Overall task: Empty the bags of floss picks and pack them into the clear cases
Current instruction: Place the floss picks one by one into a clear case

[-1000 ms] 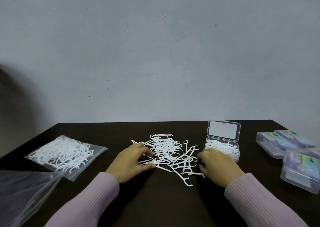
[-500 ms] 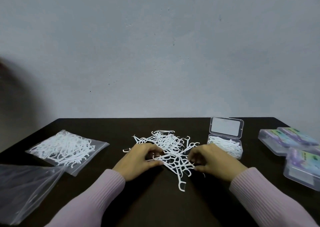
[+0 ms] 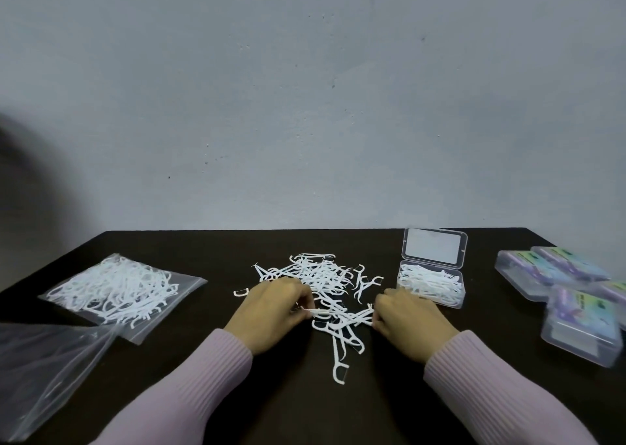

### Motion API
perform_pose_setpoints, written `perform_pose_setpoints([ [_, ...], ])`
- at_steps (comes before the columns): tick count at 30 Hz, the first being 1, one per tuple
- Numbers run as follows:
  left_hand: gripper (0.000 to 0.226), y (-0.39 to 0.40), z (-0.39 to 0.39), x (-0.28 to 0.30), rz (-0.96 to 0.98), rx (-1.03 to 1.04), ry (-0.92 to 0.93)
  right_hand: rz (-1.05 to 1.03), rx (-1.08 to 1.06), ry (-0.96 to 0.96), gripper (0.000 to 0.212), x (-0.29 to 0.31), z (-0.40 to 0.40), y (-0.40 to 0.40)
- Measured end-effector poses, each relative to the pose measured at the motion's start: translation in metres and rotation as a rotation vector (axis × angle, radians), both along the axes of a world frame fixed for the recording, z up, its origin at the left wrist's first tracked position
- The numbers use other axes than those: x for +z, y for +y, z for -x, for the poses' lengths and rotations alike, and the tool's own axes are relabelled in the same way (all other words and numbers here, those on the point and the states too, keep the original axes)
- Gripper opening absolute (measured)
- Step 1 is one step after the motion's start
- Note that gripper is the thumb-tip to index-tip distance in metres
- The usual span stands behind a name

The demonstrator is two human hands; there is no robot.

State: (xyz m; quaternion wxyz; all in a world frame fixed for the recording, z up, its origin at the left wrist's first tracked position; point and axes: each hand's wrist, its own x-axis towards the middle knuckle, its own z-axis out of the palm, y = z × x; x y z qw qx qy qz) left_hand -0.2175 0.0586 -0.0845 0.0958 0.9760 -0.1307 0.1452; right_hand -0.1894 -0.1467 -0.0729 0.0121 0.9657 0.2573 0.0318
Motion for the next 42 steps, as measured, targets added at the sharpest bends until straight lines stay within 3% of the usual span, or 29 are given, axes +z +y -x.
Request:
perform_pose_setpoints([
  [5,0.014,0.003,0.0,0.003,-0.017,-0.012,-0.043,0.092,-0.016,-0.068,0.024,0.001,-0.001,-0.01],
  [14,0.011,0.01,-0.002,0.023,-0.036,0.046,-0.109,-0.243,-0.008,0.049,0.004,0.026,-0.029,-0.058],
  [24,0.007,-0.038,-0.033,0.031,0.326,-0.02,-0.042,-0.473,-0.192,-0.101,0.009,0.024,-0.046,-0.092],
  [33,0.002,-0.099,-0.082,0.023,0.507,-0.132,-0.009,-0.669,-0.143,-0.028,0.011,0.012,-0.062,-0.095],
  [37,0.008,-0.119,-0.094,0.017,0.449,-0.169,-0.008,-0.729,-0.17,-0.01,0.018,0.017,-0.065,-0.108],
  [42,0.013,-0.129,-0.103,0.013,0.379,-0.168,-0.03,-0.608,-0.176,0.04,0.02,0.016,-0.063,-0.112],
])
